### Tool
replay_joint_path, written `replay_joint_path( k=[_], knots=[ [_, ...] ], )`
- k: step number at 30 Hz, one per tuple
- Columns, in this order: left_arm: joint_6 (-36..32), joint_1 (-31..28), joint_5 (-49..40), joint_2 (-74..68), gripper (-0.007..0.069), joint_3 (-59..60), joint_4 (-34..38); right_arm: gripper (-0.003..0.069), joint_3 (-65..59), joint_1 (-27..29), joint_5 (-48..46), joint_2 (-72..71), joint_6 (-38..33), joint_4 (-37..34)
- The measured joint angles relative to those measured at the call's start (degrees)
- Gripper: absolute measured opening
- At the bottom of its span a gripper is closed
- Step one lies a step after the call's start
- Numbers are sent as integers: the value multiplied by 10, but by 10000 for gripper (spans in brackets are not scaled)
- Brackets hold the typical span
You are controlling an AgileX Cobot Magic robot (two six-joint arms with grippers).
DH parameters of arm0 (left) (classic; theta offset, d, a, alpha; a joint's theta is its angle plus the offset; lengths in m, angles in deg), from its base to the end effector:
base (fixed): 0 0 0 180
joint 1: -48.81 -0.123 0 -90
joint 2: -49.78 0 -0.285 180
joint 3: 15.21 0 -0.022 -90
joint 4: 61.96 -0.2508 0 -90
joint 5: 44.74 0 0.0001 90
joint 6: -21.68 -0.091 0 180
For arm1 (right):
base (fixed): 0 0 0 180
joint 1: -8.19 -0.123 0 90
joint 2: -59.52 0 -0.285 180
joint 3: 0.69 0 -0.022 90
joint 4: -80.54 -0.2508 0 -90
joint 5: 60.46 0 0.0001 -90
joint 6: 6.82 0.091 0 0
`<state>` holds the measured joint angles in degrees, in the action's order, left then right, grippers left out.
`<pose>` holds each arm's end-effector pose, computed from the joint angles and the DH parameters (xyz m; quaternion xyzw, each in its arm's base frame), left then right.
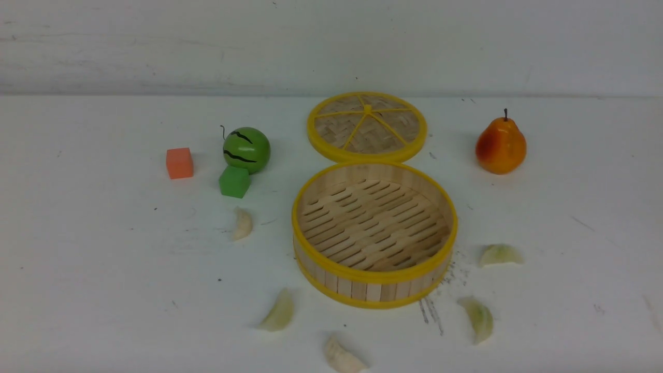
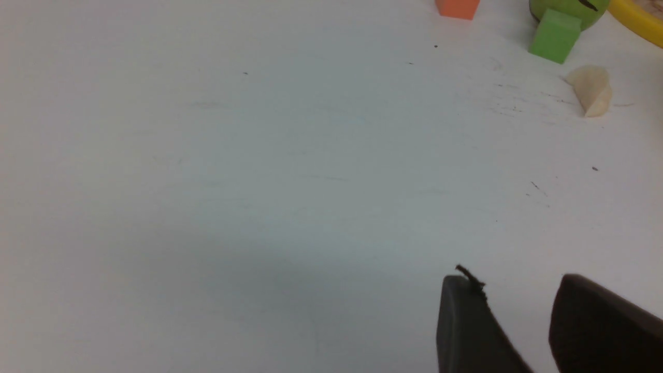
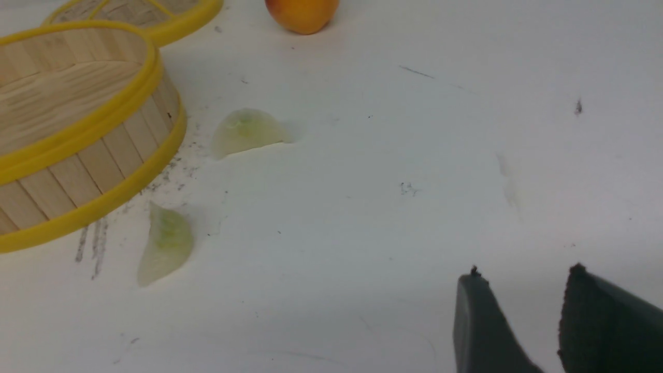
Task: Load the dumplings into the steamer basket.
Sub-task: Use the left arm to grab a dumpling
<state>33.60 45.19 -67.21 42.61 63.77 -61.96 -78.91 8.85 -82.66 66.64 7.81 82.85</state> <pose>0.0521 0.0033 0.1682 -0.1098 0.8047 -0.0422 0.5819 0.0521 -0.0020 0.1731 0.0968 0.8007 0.0548 0.5886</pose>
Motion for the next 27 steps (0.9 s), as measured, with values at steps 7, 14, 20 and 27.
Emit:
replay_joint_path(
  k=[7,14,20,27],
  knots=[
    [0,0,0,0,238,0,0,241,0,0,0,0,0,-23],
    [0,0,0,0,238,0,0,241,0,0,0,0,0,-23],
    [0,0,0,0,238,0,0,241,0,0,0,0,0,-27],
    [0,0,0,0,238,0,0,241,0,0,0,0,0,-29]
  ],
)
